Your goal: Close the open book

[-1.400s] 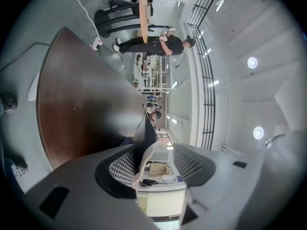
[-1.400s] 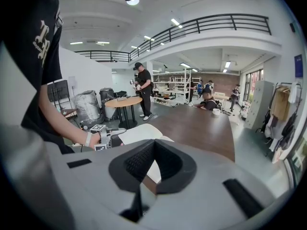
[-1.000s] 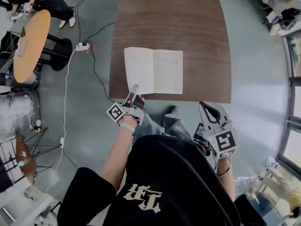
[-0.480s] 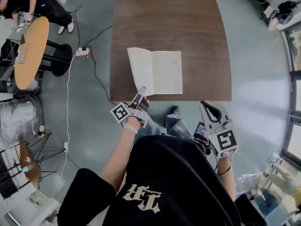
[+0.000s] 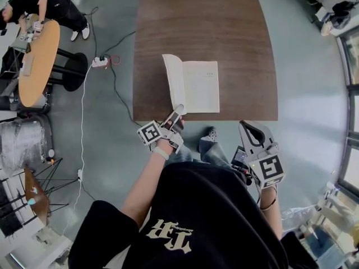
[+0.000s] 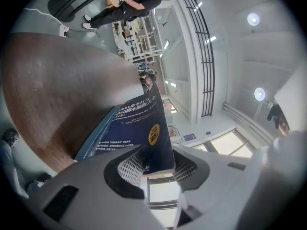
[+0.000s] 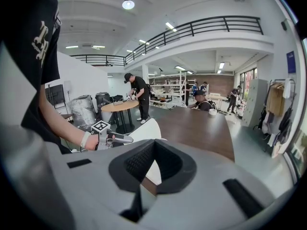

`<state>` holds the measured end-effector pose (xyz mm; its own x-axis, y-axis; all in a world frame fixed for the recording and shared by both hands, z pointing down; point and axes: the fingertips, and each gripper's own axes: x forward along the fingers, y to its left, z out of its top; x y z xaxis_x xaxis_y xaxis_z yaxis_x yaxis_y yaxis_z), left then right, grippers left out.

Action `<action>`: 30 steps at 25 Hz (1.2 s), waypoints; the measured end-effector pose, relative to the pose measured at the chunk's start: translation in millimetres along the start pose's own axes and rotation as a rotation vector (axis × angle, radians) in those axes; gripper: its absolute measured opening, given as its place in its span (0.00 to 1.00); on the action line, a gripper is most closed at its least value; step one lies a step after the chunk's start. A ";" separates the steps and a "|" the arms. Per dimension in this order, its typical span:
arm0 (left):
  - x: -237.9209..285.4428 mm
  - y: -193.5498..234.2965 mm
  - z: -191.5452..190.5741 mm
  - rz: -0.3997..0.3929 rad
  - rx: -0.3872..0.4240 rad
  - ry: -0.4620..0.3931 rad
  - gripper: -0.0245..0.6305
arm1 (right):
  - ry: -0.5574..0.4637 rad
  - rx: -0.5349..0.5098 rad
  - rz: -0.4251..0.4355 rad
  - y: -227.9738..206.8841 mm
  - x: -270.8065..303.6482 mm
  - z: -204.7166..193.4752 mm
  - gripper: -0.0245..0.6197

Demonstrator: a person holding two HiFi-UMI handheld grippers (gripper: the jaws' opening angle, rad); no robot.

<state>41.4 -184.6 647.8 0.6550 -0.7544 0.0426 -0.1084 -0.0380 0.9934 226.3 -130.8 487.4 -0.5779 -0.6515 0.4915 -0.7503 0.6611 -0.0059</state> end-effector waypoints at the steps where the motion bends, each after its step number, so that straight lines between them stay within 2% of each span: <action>1: 1.2 0.6 -2.4 0.009 0.008 0.012 0.23 | -0.002 -0.001 0.002 0.0 0.1 -0.4 0.02; 5: 4.2 5.6 -7.1 0.041 0.064 0.050 0.15 | -0.004 0.003 0.003 1.5 0.2 -2.3 0.02; 10: 9.5 6.0 -10.0 0.019 0.013 0.061 0.10 | -0.001 0.013 -0.005 3.5 3.3 -3.6 0.02; 13: 11.2 12.7 -9.4 0.053 0.086 0.097 0.10 | 0.003 0.018 -0.013 3.5 3.1 -2.8 0.02; 15: 15.6 11.1 -13.7 0.048 0.078 0.117 0.10 | 0.004 0.018 -0.016 4.5 3.4 -2.1 0.02; 22: 33.6 13.9 -35.5 0.071 0.172 0.248 0.10 | -0.007 0.009 -0.007 10.7 8.2 6.3 0.02; 25: 44.6 14.2 -44.9 0.057 0.179 0.291 0.12 | 0.005 -0.022 -0.001 9.9 14.7 14.5 0.02; 30: 50.4 21.4 -53.5 0.056 0.190 0.358 0.16 | -0.042 -0.051 0.032 24.6 41.1 24.5 0.02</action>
<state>112.1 -188.4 676.9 0.8596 -0.4839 0.1642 -0.2656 -0.1486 0.9526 176.2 -150.3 486.1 -0.6150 -0.6442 0.4547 -0.7145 0.6992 0.0242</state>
